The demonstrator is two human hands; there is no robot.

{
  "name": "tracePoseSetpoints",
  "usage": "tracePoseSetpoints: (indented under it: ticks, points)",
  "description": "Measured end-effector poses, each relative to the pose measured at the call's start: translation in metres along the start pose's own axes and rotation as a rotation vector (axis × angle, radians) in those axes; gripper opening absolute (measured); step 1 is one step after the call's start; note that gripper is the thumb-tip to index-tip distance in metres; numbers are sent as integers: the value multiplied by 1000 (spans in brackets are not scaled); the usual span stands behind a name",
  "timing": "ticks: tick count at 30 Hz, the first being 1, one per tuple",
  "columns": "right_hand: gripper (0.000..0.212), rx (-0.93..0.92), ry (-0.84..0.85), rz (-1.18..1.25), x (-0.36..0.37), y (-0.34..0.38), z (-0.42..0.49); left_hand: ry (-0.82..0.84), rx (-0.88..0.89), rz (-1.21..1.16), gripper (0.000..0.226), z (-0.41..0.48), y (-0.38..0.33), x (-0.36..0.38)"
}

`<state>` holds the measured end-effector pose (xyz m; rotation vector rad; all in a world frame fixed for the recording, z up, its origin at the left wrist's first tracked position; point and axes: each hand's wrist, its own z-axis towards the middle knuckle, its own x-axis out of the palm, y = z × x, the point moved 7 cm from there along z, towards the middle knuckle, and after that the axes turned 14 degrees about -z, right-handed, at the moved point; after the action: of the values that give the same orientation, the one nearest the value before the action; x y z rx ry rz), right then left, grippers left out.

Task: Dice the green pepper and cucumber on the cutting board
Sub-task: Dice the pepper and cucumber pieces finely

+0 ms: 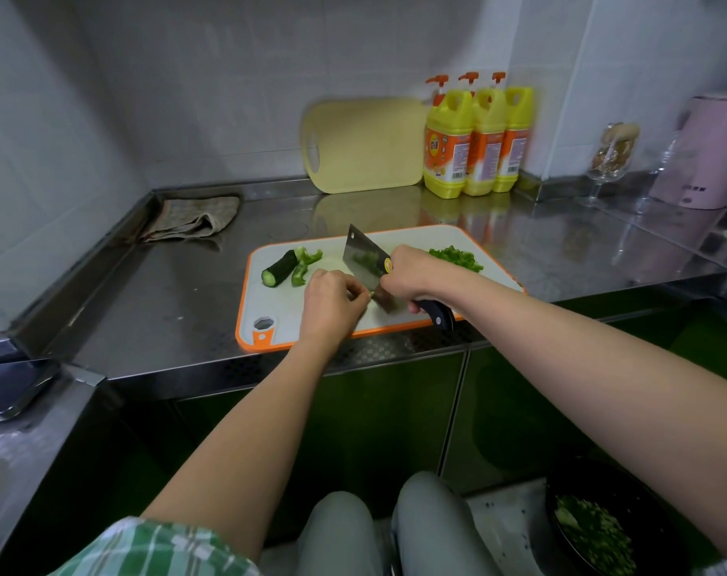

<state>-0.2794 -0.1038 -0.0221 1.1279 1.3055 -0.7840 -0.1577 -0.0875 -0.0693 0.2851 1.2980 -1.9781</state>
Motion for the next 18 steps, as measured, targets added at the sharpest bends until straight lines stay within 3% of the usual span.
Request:
tracePoseSetpoints:
  ticks: [12,18]
  points:
    - [15,-28,51,-84,3,2,-5,-17,2,27,10,-1,-5,-3]
    - [17,-8,-56,15,9,-4,5,16,11,25,9,-1,-7,-2]
